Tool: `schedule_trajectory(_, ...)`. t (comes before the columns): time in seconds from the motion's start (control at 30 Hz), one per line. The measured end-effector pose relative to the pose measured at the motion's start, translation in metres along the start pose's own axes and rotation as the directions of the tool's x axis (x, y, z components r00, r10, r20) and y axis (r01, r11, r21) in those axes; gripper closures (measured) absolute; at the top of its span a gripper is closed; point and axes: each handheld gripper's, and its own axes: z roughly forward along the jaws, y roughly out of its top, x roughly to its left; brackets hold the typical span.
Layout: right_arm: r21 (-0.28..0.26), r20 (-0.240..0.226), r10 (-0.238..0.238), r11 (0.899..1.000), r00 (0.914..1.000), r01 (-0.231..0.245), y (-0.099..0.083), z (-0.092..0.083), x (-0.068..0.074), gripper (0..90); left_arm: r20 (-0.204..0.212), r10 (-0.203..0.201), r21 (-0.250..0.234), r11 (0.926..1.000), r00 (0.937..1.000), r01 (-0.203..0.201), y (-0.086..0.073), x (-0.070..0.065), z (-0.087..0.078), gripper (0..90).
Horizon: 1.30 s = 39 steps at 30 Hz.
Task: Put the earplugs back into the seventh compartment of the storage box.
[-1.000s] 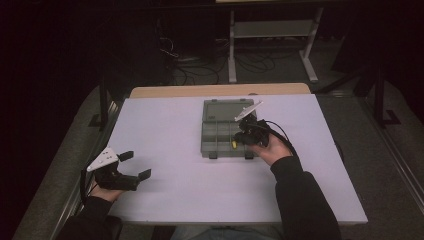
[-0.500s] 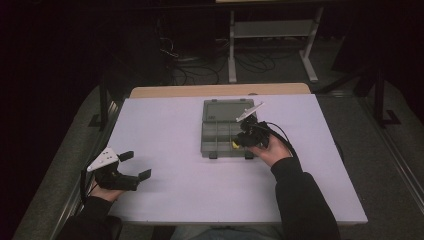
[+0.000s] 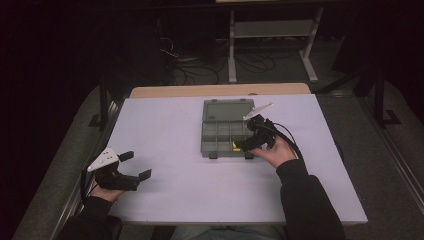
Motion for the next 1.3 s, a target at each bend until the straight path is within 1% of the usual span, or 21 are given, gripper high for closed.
schedule_trajectory(0.03, -0.005, 0.004, 0.004, 1.0, 1.0, -0.004, -0.001, -0.002, -0.001, 2.2, 0.0, 0.0, 0.0, 1.0, 1.0, 0.0, 0.0, 0.0, 0.0, 0.0)
schedule_trajectory(0.07, -0.011, 0.002, 0.004, 1.0, 1.0, -0.004, -0.002, -0.004, -0.001, 0.7, -0.001, 0.0, 0.001, 1.0, 1.0, 0.0, 0.0, 0.0, 0.0, 0.0)
schedule_trajectory(0.2, -0.044, -0.001, 0.013, 0.999, 0.9999, -0.013, -0.006, -0.015, -0.004, 0.2, -0.003, 0.0, 0.001, 1.0, 1.0, 0.0, 0.0, 0.0, 0.0, 0.0)
schedule_trajectory(0.47, -0.112, -0.026, 0.001, 0.994, 0.9996, -0.004, -0.016, -0.033, -0.005, 0.2, -0.005, 0.004, 0.006, 1.0, 1.0, -0.004, 0.0, 0.0, 0.001, 0.0)
schedule_trajectory(0.63, -0.133, -0.027, -0.011, 0.991, 0.9996, 0.007, -0.021, -0.043, -0.003, 0.1, -0.008, 0.004, 0.007, 1.0, 1.0, -0.004, 0.0, 0.0, 0.001, 0.0)
schedule_trajectory(0.8, -0.167, -0.036, -0.014, 0.986, 0.9993, 0.008, -0.028, -0.053, -0.001, 0.2, -0.009, 0.007, 0.01, 0.9999, 0.9999, -0.006, 0.0, 0.0, 0.001, 0.0)
schedule_trajectory(0.87, -0.176, -0.031, -0.018, 0.984, 0.9994, 0.012, -0.033, -0.057, 0.0, 0.1, -0.01, 0.007, 0.01, 0.9999, 0.9999, -0.007, 0.0, 0.0, 0.001, 0.0)
schedule_trajectory(0.93, -0.178, -0.031, -0.009, 0.984, 0.9995, 0.004, -0.036, -0.059, 0.0, 0.2, -0.011, 0.009, 0.013, 0.9999, 0.9999, -0.008, 0.0, 0.0, 0.001, 0.0)
schedule_trajectory(1.0, -0.188, -0.03, -0.014, 0.982, 0.9995, 0.008, -0.041, -0.062, 0.001, 0.2, -0.011, 0.009, 0.013, 0.9999, 0.9999, -0.009, 0.0, 0.0, 0.001, 0.0)
schedule_trajectory(1.13, -0.215, -0.03, 0.002, 0.977, 0.9996, -0.008, -0.05, -0.067, 0.002, 0.1, -0.012, 0.009, 0.012, 0.9999, 0.9999, -0.009, 0.0, 0.0, 0.001, 0.0)
schedule_trajectory(1.3, -0.227, -0.032, 0.021, 0.974, 0.9993, -0.028, -0.064, -0.07, -0.001, 0.0, -0.011, 0.011, 0.013, 0.9999, 0.9999, -0.01, 0.0, -0.001, 0.001, 0.0)
